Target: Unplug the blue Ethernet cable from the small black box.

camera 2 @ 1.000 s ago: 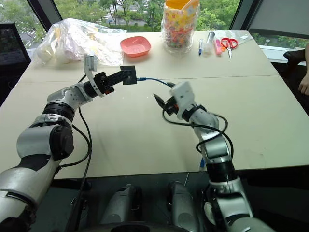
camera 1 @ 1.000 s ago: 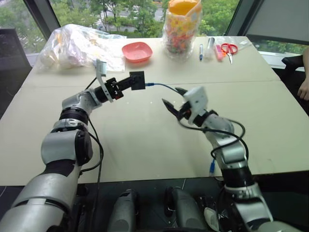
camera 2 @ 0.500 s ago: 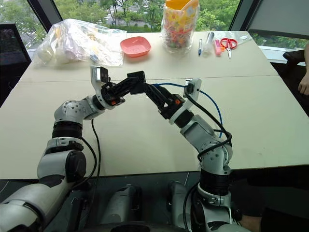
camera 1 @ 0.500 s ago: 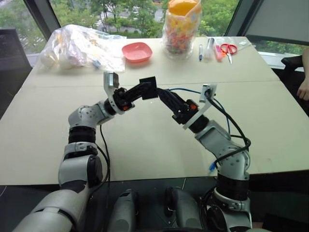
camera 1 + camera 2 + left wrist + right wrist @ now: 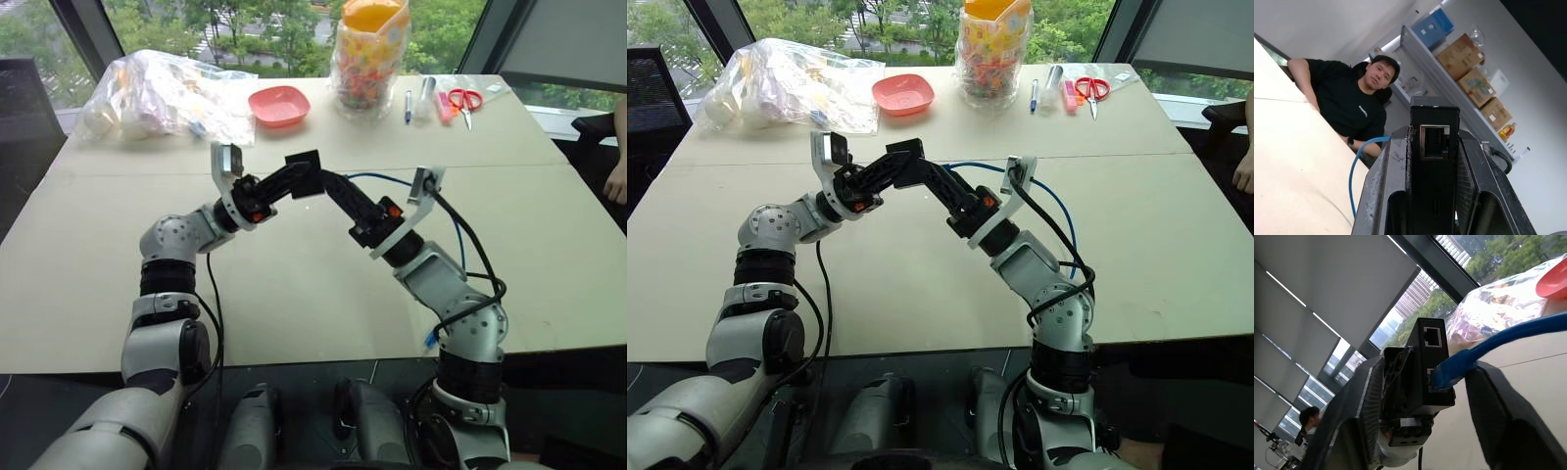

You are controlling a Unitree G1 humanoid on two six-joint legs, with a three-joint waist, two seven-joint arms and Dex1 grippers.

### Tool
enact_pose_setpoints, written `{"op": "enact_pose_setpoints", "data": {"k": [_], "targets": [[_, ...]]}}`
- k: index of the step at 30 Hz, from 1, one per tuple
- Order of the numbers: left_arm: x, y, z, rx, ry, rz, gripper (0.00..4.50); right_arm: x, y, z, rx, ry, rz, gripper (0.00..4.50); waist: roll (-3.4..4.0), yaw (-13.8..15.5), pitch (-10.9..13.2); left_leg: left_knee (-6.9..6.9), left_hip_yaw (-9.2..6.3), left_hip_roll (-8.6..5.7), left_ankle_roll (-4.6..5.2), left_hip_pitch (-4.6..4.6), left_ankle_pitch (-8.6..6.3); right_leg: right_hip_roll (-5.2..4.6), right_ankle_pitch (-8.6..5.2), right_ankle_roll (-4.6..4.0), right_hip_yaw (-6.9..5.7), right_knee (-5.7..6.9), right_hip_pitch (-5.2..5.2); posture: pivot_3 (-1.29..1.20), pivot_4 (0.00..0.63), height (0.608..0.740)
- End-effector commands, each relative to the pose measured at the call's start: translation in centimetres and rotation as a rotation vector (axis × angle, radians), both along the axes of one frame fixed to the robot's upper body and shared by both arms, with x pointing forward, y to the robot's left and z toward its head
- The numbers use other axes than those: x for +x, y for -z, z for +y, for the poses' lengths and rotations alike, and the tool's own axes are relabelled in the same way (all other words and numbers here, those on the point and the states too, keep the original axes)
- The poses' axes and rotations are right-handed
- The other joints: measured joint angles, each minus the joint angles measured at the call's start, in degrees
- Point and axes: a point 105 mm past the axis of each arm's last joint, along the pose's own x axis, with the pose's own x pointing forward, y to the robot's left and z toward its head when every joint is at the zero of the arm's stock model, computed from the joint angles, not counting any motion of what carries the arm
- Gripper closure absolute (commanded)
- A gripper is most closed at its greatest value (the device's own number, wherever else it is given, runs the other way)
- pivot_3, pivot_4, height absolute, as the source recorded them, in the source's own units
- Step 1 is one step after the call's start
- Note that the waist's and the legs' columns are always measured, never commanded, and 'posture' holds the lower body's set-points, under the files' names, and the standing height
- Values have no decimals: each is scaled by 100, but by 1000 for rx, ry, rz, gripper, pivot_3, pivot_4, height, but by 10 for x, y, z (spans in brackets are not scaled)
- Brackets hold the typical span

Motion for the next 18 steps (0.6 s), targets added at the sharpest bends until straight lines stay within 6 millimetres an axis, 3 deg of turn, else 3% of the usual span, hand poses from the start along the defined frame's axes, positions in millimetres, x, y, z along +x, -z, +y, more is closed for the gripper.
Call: {"op": "enact_pose_setpoints", "data": {"k": [1, 2, 11, 14, 18], "targets": [[-3, -9, 0, -10, 2, -41, 3994, -5, -12, 7, 27, -31, -47, 3948, 0, 1, 0, 0, 0, 0, 0, 0, 0, 0, 0, 0, 0, 0, 0, 0, 150, 740], [-3, -9, 0, -10, 2, -42, 3994, -5, -11, 9, 23, -37, -44, 4456, 0, 1, 0, 0, 0, 0, 0, 0, 0, 0, 0, 0, 0, 0, 0, 0, 150, 740], [2, -8, 4, -7, -32, -38, 3994, -4, 2, 15, -27, -44, -8, 4456, 0, 1, 0, 0, -1, 0, 0, -1, 0, 1, -1, 0, -1, -2, -1, 0, 150, 740], [5, -9, 15, 2, -74, -42, 3994, 8, -3, -5, 31, 40, 8, 4456, 0, -2, 0, 0, -1, 0, 0, -1, 0, 1, -1, 0, -1, -2, 0, 0, 150, 740], [8, -14, 47, 23, -157, -60, 3994, 31, -6, -51, 55, 205, 27, 4456, 0, -14, 0, 0, 0, 2, 0, -1, 0, 2, 0, 0, 0, -1, -3, 0, 150, 740]]}}
